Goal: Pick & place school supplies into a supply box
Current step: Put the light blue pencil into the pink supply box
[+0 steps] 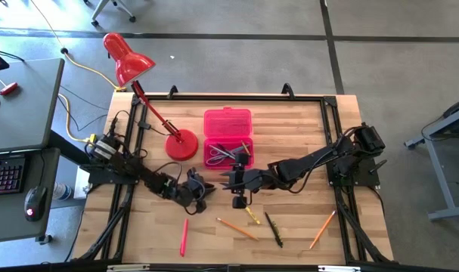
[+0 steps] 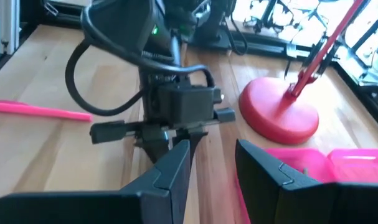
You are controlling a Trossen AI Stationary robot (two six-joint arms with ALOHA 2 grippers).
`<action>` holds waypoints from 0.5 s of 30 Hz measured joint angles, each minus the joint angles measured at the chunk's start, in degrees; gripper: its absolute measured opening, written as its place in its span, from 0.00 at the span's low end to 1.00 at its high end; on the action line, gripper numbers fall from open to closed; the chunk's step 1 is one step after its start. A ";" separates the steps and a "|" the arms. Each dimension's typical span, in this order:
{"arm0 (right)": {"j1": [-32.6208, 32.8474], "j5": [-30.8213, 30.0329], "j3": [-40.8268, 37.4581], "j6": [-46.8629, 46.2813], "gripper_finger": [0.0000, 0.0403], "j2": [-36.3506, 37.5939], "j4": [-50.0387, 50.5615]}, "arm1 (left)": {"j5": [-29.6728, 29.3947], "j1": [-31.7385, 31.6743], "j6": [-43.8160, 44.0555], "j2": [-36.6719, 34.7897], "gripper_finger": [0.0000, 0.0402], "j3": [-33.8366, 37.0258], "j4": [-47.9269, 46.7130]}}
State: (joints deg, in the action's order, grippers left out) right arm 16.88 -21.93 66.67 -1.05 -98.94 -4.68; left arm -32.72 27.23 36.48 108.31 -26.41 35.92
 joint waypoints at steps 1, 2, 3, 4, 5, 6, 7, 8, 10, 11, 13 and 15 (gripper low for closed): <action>0.00 0.00 0.00 0.24 0.27 0.00 -0.46 | -0.44 0.02 -0.31 0.07 0.30 0.00 0.33; 0.00 0.02 0.00 0.35 0.27 0.00 -0.83 | -0.88 -0.04 -0.65 0.12 0.32 -0.01 0.59; 0.00 0.02 0.00 0.69 0.27 0.00 -1.21 | -1.16 -0.42 -1.30 0.18 0.35 -0.22 0.57; 0.00 0.02 0.00 1.30 0.27 0.00 -1.54 | -1.10 -0.71 -1.85 0.18 0.37 -0.32 0.68; 0.00 0.02 0.00 1.91 0.27 0.00 -1.81 | -0.78 -1.16 -2.01 0.18 0.39 -0.47 0.82; 0.00 0.02 0.00 2.61 0.27 0.00 -2.16 | -0.39 -1.72 -2.14 0.18 0.40 -0.76 0.64; 0.00 0.02 0.00 2.99 0.27 0.00 -2.45 | 0.05 -2.30 -2.43 0.17 0.41 -1.01 0.51; 0.00 0.02 0.00 3.20 0.27 0.00 -2.75 | 0.44 -2.87 -3.08 0.16 0.41 -1.16 0.44; 0.00 0.02 0.00 3.23 0.27 0.00 -3.18 | 0.84 -3.89 -4.46 0.16 0.39 -1.38 0.36; 0.00 0.02 0.00 3.17 0.27 0.00 -3.22 | 0.97 -4.46 -4.68 0.16 0.36 -1.39 0.16; 0.00 0.02 0.00 3.16 0.27 0.00 -3.27 | 1.83 -5.39 -4.53 0.14 0.30 -1.36 0.06; 0.00 0.02 0.00 3.12 0.27 0.00 -3.30 | 2.98 -6.05 -4.31 0.57 0.21 -1.31 0.30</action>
State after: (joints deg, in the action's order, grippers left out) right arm 16.88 -21.91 66.67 2.07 -98.94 -7.99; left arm -29.74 21.18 32.17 108.87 -27.73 36.22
